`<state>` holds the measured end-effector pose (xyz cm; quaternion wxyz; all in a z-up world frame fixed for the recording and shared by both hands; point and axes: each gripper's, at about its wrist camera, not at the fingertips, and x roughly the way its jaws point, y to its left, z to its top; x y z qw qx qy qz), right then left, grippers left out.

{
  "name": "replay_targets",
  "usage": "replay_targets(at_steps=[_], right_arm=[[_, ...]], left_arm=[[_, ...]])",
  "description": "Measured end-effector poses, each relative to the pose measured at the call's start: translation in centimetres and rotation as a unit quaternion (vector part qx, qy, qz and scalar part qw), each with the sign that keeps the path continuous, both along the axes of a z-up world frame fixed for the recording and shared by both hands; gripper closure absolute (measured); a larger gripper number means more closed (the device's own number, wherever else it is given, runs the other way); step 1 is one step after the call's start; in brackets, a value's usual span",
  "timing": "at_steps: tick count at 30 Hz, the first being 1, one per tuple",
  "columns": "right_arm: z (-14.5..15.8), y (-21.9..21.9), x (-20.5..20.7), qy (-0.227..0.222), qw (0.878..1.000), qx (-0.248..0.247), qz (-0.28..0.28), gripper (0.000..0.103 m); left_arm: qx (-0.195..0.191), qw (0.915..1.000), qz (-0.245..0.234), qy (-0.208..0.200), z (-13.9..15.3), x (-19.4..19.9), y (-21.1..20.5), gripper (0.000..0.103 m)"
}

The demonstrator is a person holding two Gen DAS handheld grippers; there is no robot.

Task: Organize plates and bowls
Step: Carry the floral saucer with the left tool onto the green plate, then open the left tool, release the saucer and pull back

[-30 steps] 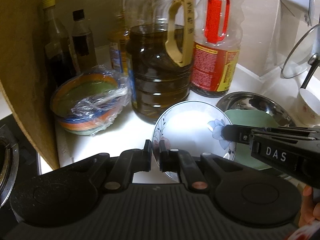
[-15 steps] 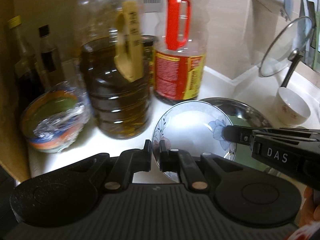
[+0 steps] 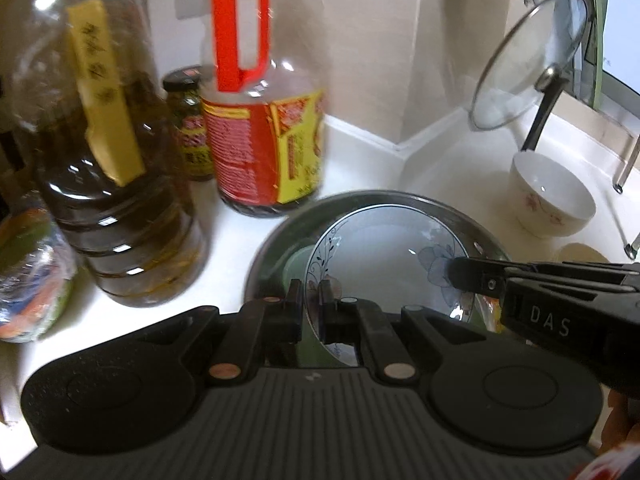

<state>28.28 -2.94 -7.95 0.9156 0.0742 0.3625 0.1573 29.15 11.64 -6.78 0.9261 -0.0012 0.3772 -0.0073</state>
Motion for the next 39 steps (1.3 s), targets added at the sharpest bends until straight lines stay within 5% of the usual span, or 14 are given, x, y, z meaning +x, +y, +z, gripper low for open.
replay_targets(at_steps=[12,39], right_arm=[[-2.3,-0.6,1.3,0.041,0.999,-0.008,-0.014,0.099],[-1.8,-0.3,1.3,0.03,0.999,-0.027,-0.012,0.098]], left_arm=[[-0.001,0.9995,-0.01,0.029,-2.0,1.7,-0.5,0.098],[-0.029,0.9989,-0.02,0.031,-1.6,2.1,0.4,0.089]])
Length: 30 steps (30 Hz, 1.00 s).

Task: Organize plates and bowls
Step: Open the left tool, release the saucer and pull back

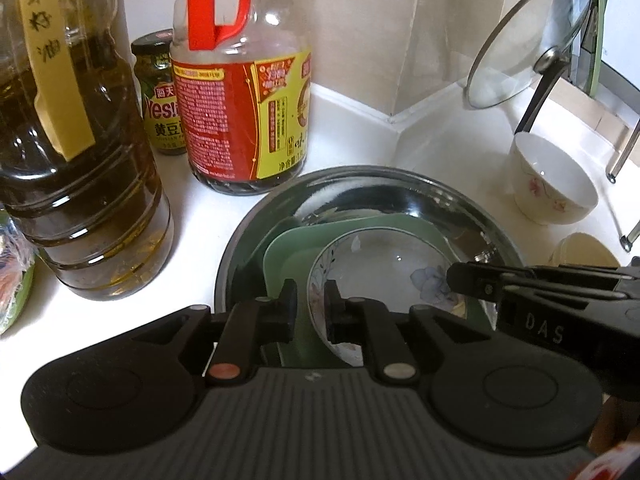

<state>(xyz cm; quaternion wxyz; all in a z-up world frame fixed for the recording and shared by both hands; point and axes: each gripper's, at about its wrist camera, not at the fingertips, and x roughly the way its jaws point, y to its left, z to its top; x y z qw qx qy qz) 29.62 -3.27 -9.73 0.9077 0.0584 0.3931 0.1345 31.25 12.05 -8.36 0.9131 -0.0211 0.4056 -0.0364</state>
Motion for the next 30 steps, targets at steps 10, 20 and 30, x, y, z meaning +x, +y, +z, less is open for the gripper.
replay_targets(at_steps=[10,20,30], right_arm=[[1.2,-0.3,-1.6,-0.015,0.999,0.032,0.02,0.043],[3.0,-1.3,-4.6,-0.034,0.996,0.071,0.033,0.042],[4.4,-4.0,-8.7,-0.044,0.994,0.09,0.033,0.034]], left_arm=[[-0.012,0.9992,0.012,-0.036,2.7,-2.3,1.2,0.081],[-0.007,0.9982,0.022,-0.056,4.8,-5.6,1.4,0.08],[-0.001,0.9977,-0.006,-0.067,6.0,-9.7,-0.1,0.071]])
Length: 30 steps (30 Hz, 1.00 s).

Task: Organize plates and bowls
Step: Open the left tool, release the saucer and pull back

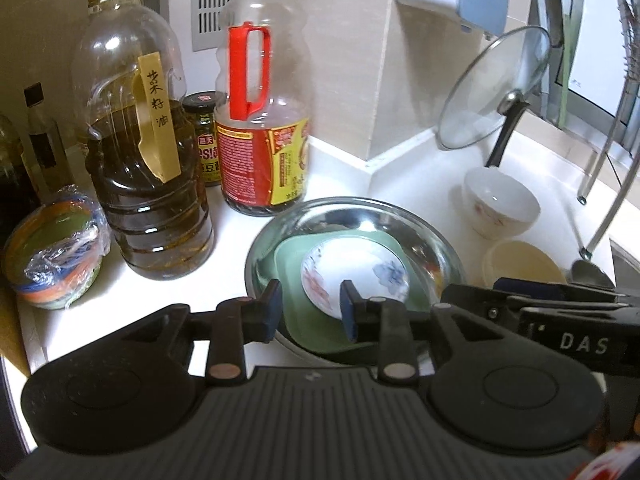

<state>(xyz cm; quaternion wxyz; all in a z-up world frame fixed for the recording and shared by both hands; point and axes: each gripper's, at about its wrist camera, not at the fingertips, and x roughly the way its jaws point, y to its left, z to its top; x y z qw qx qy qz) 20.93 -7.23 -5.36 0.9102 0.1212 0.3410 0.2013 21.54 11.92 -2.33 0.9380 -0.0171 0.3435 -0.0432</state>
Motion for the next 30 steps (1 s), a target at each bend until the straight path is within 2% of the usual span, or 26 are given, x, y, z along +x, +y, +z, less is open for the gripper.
replay_targets(at_steps=[3,8,13,14,18,23,30], right_arm=[[0.2,-1.1,-1.6,-0.001,1.0,0.002,-0.002,0.032],[0.6,-3.7,-4.2,-0.005,1.0,0.013,-0.018,0.031],[0.9,-7.1,-6.4,0.013,0.998,0.033,-0.042,0.031],[1.0,-7.8,-6.9,0.015,0.998,0.033,-0.047,0.031],[1.4,-10.2,-8.7,0.015,0.998,0.011,-0.06,0.031],[1.6,-13.1,-10.9,0.024,0.997,0.01,-0.069,0.031],[2.1,-16.4,-13.7,0.021,0.997,-0.002,-0.072,0.03]], left_arm=[[0.008,1.0,-0.005,-0.002,0.2,-1.4,-1.1,0.07],[0.0,0.9996,-0.023,0.014,0.3,-3.2,-3.5,0.069],[-0.003,0.9988,-0.044,0.022,0.5,-4.9,-6.4,0.068],[-0.026,0.9972,-0.046,0.052,0.6,-5.2,-7.0,0.068],[-0.027,0.9967,-0.056,0.052,1.1,-6.7,-9.4,0.067],[-0.042,0.9956,-0.065,0.054,1.9,-8.5,-12.0,0.067],[-0.033,0.9959,-0.067,0.051,2.4,-11.4,-15.7,0.067]])
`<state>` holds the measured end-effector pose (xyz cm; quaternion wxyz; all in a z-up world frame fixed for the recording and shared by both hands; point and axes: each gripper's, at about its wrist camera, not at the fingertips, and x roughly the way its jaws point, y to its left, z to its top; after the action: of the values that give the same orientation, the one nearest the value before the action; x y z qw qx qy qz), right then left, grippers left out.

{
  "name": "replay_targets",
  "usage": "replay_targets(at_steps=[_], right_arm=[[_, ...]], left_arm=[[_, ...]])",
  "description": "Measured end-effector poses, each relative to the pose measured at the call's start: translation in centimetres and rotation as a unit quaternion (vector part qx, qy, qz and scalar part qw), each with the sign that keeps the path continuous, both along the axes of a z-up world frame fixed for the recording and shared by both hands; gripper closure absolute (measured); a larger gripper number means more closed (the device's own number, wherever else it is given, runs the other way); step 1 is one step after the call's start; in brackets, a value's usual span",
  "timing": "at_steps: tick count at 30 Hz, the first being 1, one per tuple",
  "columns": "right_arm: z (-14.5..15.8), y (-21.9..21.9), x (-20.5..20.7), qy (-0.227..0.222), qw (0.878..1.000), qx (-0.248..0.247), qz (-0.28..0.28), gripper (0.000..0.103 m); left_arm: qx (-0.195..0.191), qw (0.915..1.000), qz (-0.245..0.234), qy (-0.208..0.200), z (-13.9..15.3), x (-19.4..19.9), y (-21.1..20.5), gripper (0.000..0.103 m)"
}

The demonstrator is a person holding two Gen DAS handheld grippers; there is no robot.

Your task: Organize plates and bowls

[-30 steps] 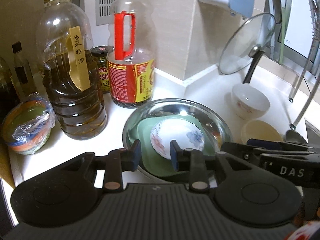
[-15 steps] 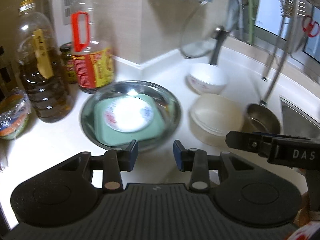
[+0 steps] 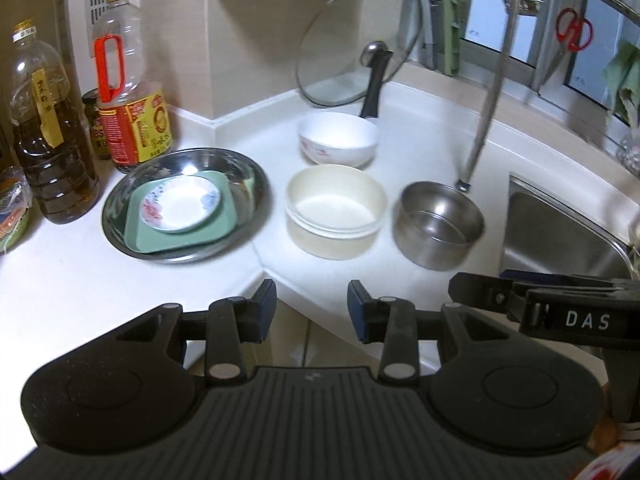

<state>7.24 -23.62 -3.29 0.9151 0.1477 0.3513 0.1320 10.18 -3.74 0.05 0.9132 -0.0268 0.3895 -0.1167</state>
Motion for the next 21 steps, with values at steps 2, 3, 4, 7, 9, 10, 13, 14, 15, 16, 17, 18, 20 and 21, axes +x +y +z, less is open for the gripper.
replay_targets(at_steps=[2,3,4,7,9,10,13,14,15,16,17,18,20,21], right_arm=[[0.1,-0.7,-0.6,0.0,1.0,-0.006,0.001,0.031],[0.1,-1.0,-0.7,0.0,1.0,-0.009,0.001,0.031],[0.1,-1.2,-0.9,0.001,1.0,-0.012,0.002,0.031],[0.0,-2.0,-1.4,0.007,1.0,-0.02,0.004,0.031],[-0.1,-2.4,-1.7,0.011,1.0,-0.022,0.005,0.031],[-0.1,-2.6,-1.8,0.013,1.0,-0.023,0.006,0.031],[-0.2,-3.1,-2.0,0.016,1.0,-0.023,0.008,0.031],[-0.2,-3.1,-2.0,0.017,1.0,-0.023,0.007,0.031],[-0.2,-3.2,-2.0,0.018,1.0,-0.023,0.007,0.031],[-0.2,-3.2,-2.0,0.019,1.0,-0.022,0.008,0.031],[-0.2,-3.2,-1.9,0.02,1.0,-0.023,0.008,0.031],[-0.3,-3.1,-1.8,0.021,0.999,-0.023,0.008,0.031],[-0.4,-2.9,-1.5,0.023,0.999,-0.024,0.009,0.031],[-0.4,-2.7,-1.3,0.025,0.999,-0.026,0.01,0.031]], left_arm=[[0.004,1.0,-0.001,-0.002,0.1,-0.6,-0.9,0.067],[0.008,1.0,-0.001,-0.003,0.1,-0.9,-1.3,0.067],[0.011,0.9999,0.0,-0.004,0.1,-1.2,-1.7,0.067],[0.015,0.9999,0.005,-0.005,0.2,-1.8,-2.6,0.067],[0.016,0.9998,0.007,-0.004,0.3,-2.2,-3.0,0.067],[0.019,0.9998,0.008,-0.003,0.3,-2.3,-3.2,0.067],[0.024,0.9997,0.012,-0.002,0.2,-2.6,-3.7,0.067],[0.024,0.9996,0.011,0.0,0.1,-2.7,-3.8,0.067],[0.024,0.9996,0.011,0.002,0.1,-2.7,-3.8,0.067],[0.026,0.9996,0.012,0.004,0.0,-2.7,-3.9,0.067],[0.027,0.9995,0.012,0.005,0.0,-2.6,-3.9,0.067],[0.029,0.9995,0.012,0.006,0.0,-2.6,-3.8,0.067],[0.031,0.9994,0.013,0.008,-0.1,-2.5,-3.6,0.067],[0.032,0.9994,0.013,0.009,-0.2,-2.3,-3.4,0.067]])
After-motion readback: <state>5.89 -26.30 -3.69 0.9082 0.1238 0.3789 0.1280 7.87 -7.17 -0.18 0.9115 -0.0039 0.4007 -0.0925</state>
